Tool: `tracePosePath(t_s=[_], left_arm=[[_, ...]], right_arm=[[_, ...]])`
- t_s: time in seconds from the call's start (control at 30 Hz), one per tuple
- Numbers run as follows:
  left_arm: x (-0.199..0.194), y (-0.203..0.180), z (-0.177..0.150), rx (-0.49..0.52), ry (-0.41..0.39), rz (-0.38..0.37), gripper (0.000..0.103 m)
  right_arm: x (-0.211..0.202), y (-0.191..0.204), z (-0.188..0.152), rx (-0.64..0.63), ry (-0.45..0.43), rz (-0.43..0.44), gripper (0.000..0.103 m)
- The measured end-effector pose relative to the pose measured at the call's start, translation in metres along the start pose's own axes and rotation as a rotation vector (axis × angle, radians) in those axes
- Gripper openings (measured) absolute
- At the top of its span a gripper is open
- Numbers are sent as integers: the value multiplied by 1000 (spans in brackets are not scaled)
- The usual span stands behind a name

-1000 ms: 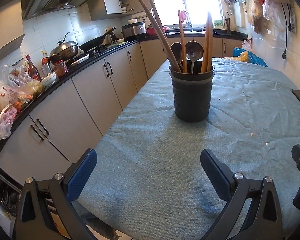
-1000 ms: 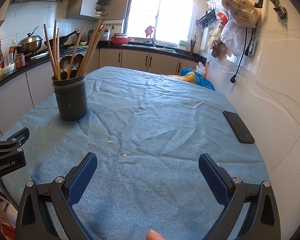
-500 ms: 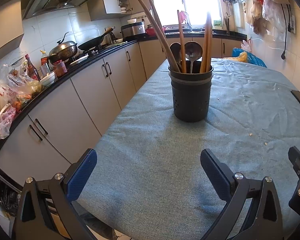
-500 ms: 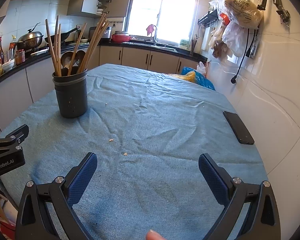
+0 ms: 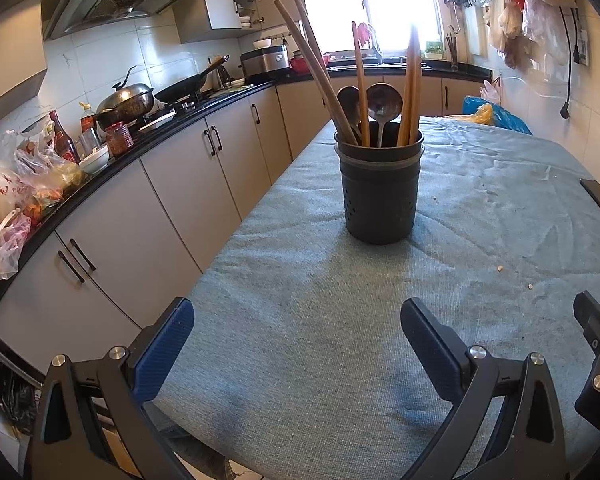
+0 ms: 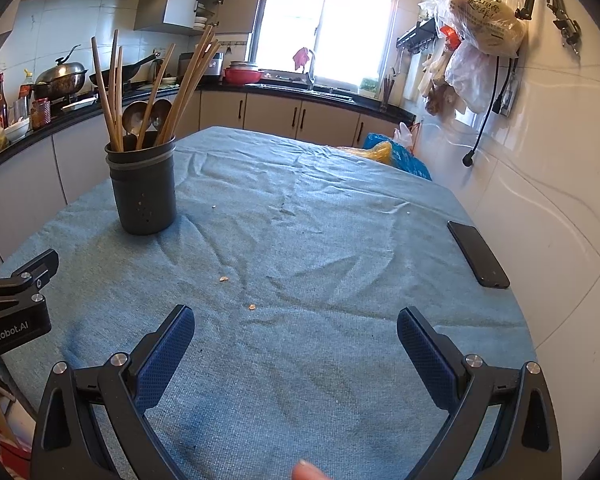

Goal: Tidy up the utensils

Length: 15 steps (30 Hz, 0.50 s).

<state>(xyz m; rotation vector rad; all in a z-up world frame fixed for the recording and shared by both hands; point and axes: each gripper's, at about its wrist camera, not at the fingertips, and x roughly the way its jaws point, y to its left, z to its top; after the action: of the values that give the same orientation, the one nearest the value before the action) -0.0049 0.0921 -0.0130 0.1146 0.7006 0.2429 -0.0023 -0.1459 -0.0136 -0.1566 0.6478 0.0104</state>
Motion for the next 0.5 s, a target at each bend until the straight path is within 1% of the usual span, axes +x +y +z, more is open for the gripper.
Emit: tracePosePath(t_s=[0.5], left_arm=[[1,-1,-4,8,2,1,103]], right_arm=[[4,2,-2,-5,11,0,103]])
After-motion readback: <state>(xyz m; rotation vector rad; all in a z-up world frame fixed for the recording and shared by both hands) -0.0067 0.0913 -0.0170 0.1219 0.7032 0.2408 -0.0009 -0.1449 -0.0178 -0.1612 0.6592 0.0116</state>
